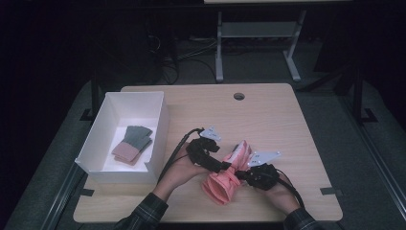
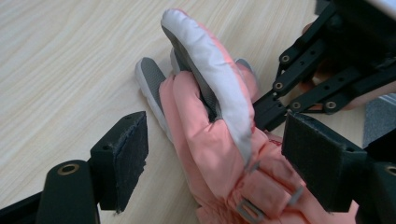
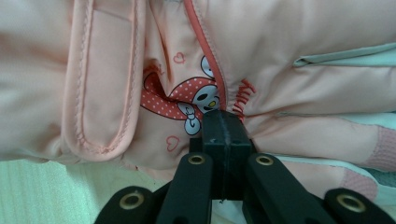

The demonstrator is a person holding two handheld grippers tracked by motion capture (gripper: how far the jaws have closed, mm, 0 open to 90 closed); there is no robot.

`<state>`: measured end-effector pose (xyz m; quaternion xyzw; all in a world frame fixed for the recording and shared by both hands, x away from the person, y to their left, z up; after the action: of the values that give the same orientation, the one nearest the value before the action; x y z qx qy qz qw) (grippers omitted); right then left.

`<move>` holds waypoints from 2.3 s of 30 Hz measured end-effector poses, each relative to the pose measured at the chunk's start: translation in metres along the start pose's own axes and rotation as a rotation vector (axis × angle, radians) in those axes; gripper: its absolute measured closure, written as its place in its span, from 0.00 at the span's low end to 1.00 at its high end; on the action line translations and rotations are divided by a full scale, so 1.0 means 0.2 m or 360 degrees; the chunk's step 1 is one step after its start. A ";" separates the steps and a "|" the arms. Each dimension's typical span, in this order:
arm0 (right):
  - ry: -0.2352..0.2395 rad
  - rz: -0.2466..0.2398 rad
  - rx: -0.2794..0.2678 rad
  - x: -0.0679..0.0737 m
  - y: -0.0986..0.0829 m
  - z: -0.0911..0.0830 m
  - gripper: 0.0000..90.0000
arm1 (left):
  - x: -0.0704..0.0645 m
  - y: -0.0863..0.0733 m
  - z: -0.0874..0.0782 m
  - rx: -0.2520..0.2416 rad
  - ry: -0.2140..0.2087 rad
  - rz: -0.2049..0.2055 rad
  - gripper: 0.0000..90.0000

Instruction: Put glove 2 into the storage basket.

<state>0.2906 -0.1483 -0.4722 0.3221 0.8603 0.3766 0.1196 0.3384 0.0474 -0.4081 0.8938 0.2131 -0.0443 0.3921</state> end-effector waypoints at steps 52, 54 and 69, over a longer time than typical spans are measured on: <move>0.0008 -0.0003 -0.0023 0.00 -0.02 0.01 1.00 | 0.17 -0.15 0.27 0.0195 -0.0563 -0.0388 0.53; 0.0015 0.0002 -0.0018 0.00 -0.02 0.00 1.00 | 0.17 -0.15 0.27 0.0181 -0.0564 -0.0386 0.60; 0.0001 0.0104 -0.0103 -0.05 -0.05 -0.23 0.76 | 0.14 -0.13 0.21 0.0096 -0.0570 -0.0402 0.66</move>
<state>0.2731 -0.1865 -0.4482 0.3459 0.8367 0.4081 0.1175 0.3565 0.0416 -0.4612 0.8493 0.2488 -0.2576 0.3880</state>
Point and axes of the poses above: each handheld gripper's, and its own axes: z roughly forward along the jaws, y roughly out of its top, x roughly to its left, the point moved 2 cm from there along z, roughly forward along the jaws, and after that the axes turned 6 degrees about -y, right-handed, at the moved point
